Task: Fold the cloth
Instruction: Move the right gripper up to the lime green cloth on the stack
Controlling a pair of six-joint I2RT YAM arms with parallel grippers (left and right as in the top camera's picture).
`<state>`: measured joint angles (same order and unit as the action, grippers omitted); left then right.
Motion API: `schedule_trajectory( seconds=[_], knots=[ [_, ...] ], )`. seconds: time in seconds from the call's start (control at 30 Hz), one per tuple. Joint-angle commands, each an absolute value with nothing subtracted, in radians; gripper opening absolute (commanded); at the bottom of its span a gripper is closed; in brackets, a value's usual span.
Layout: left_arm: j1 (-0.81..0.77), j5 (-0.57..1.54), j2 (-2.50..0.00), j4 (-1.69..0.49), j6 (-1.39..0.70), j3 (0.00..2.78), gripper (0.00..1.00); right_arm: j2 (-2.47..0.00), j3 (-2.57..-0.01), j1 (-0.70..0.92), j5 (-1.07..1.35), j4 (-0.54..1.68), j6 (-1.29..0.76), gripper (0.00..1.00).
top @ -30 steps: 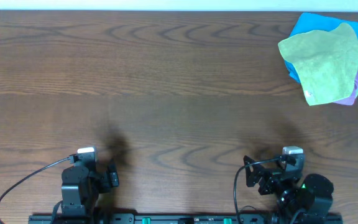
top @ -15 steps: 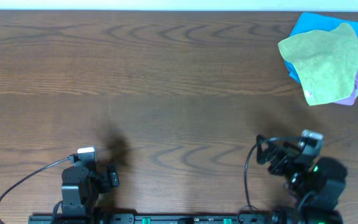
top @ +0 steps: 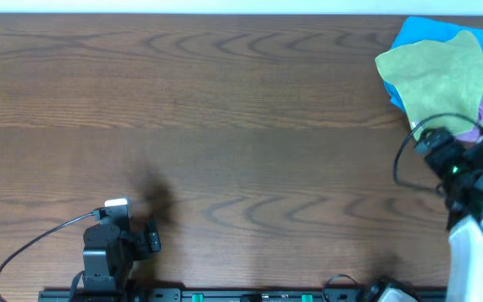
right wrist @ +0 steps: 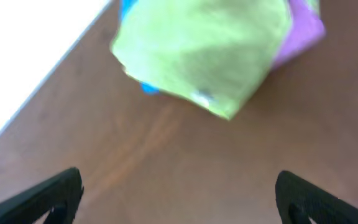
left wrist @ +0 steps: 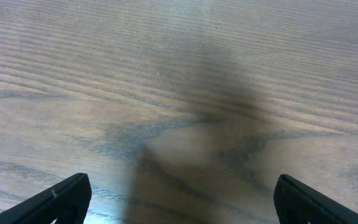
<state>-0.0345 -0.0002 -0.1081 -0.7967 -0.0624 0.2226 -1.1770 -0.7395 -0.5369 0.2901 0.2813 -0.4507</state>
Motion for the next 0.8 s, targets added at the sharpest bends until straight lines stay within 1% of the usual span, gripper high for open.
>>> schedule_trajectory(
  seconds=[0.0,0.1,0.23,0.3,0.37,0.43,0.67,0.77],
  knots=[
    [-0.032,-0.007,-0.1,-0.833,-0.056,0.186,0.95,-1.303,-0.754,-0.574,0.533,0.167,-0.419,0.99],
    [-0.032,-0.007,-0.1,-0.833,-0.056,0.186,0.95,-1.405,-0.754,-0.59,0.577,0.091,-0.339,0.99],
    [-0.032,-0.007,-0.1,-0.833,-0.056,0.186,0.95,-1.483,-0.754,-0.617,0.572,0.086,-0.307,0.99],
    [-0.032,-0.007,-0.1,-0.833,-0.056,0.186,0.95,-1.497,-0.754,-0.641,0.545,0.128,-0.379,0.99],
    [-0.032,-0.007,-0.1,-0.833,-0.056,0.186,0.95,-1.497,-0.753,-0.657,0.443,0.168,-0.462,0.99],
    [-0.032,-0.007,-0.1,-0.833,-0.056,0.186,0.95,-1.503,-0.753,-0.675,0.365,0.163,-0.475,0.99],
    [-0.032,-0.007,-0.1,-0.833,-0.056,0.186,0.95,-1.627,-0.753,-0.695,0.51,-0.091,-0.432,0.99],
    [-0.032,-0.007,-0.1,-0.833,-0.056,0.186,0.95,-1.684,-0.753,-0.695,0.562,-0.148,-0.421,0.99]
  ],
)
